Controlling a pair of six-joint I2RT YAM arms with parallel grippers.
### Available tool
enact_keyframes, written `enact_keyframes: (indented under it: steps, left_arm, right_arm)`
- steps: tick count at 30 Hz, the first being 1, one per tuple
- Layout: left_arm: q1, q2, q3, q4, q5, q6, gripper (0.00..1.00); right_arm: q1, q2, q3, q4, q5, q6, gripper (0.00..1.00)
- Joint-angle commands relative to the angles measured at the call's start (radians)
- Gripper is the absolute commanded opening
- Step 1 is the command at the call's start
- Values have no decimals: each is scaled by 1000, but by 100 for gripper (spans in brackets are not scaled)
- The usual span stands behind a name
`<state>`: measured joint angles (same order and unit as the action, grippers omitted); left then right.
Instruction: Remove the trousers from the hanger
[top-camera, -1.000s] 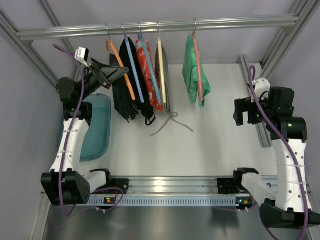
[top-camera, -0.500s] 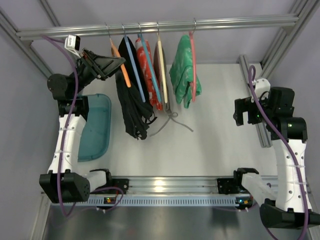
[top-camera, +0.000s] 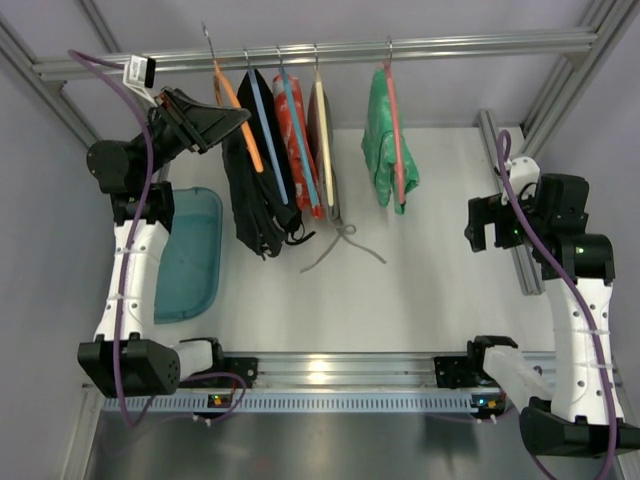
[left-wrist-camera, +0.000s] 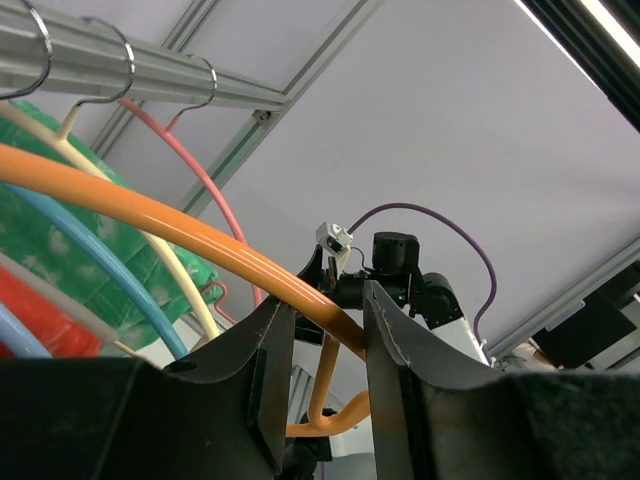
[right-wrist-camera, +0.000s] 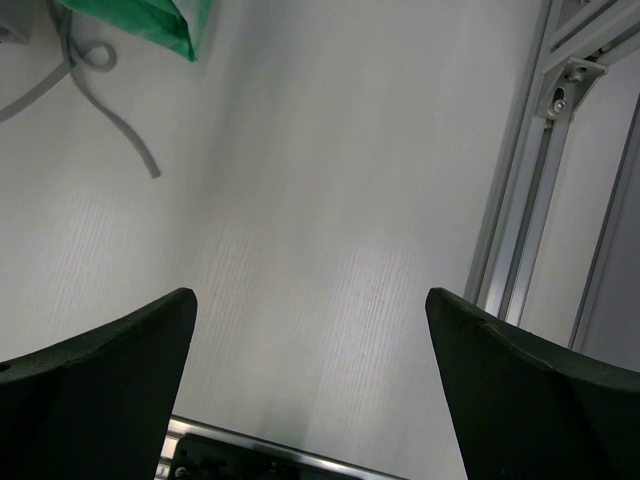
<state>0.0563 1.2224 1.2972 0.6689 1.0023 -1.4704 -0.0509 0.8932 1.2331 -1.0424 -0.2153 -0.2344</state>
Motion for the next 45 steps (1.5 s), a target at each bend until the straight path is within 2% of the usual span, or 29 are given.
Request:
enact_keyframes:
  steps: [1, 7, 13, 17, 21, 25, 28, 30, 34, 40, 45]
  left_arm:
    - [-3, -50, 115, 216, -21, 88, 6]
    - [-4, -116, 64, 205, -11, 101, 5]
    - [-4, -225, -116, 207, 16, 134, 4]
    - [-6, -348, -234, 192, 42, 220, 0]
    - [-4, -418, -297, 157, 84, 249, 0]
    - [-6, -504, -349, 74, 101, 307, 0]
    - [-6, -552, -354, -7, 108, 340, 0]
    - [-6, -570, -354, -44, 125, 372, 0]
    - [-4, -615, -355, -162, 143, 436, 0]
    - [-3, -652, -357, -247, 148, 492, 0]
    - [-1, -661, -339, -308, 163, 547, 0]
  right_arm:
    - [-14, 4, 46, 22, -35, -2, 99]
    - [-14, 15, 130, 15, -137, 20, 99]
    - [-14, 52, 300, 56, -376, 118, 99]
    - [-9, 134, 396, 131, -513, 251, 100]
    - [29, 211, 482, 224, -564, 403, 99]
    - [144, 283, 539, 341, -601, 552, 100]
    - [232, 319, 514, 460, -634, 657, 99]
    - [272, 329, 471, 545, -624, 736, 99]
    - [451, 380, 485, 692, -555, 878, 99]
    - [702, 522, 634, 696, -458, 885, 99]
    - [851, 656, 749, 717, -395, 915, 98]
